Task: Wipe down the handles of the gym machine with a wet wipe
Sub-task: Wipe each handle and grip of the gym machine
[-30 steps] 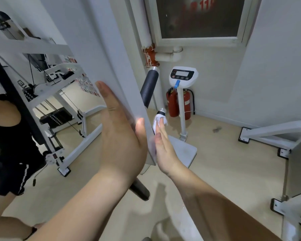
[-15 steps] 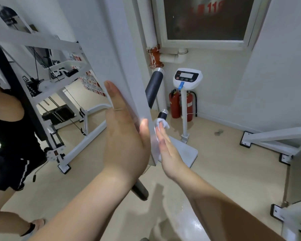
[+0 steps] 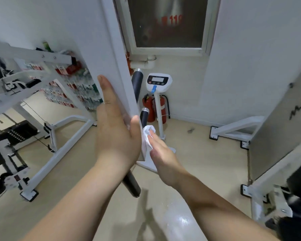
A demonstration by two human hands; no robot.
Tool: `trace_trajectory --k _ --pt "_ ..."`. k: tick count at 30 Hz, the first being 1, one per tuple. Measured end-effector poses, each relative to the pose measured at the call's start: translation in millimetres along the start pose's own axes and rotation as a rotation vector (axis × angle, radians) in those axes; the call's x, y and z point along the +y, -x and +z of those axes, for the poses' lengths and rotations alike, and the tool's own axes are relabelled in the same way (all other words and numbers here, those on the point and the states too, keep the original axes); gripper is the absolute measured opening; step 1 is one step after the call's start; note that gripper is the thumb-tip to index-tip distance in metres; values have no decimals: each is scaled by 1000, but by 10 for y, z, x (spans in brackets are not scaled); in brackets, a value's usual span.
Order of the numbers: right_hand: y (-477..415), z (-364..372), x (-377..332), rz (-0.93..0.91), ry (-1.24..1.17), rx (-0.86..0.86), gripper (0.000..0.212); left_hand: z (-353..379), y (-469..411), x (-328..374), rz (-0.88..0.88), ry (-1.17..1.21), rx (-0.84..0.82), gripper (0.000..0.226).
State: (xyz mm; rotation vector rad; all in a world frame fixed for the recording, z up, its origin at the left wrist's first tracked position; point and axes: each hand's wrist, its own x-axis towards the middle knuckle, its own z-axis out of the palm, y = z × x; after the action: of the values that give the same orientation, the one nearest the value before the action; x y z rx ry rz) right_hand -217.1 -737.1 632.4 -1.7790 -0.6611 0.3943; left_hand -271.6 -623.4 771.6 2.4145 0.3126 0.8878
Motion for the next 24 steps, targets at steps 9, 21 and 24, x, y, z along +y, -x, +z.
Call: trace_trajectory --k 9,21,24 --pt "1023 204 -352 -28 240 393 78 -200 700 -404 203 283 -120 55" --pt "2717 855 -911 217 -19 849 100 -187 2033 359 -300 977 -1319 28" --pt "3195 767 -866 276 46 924 98 -155 2408 695 -283 1000 -1408 26"
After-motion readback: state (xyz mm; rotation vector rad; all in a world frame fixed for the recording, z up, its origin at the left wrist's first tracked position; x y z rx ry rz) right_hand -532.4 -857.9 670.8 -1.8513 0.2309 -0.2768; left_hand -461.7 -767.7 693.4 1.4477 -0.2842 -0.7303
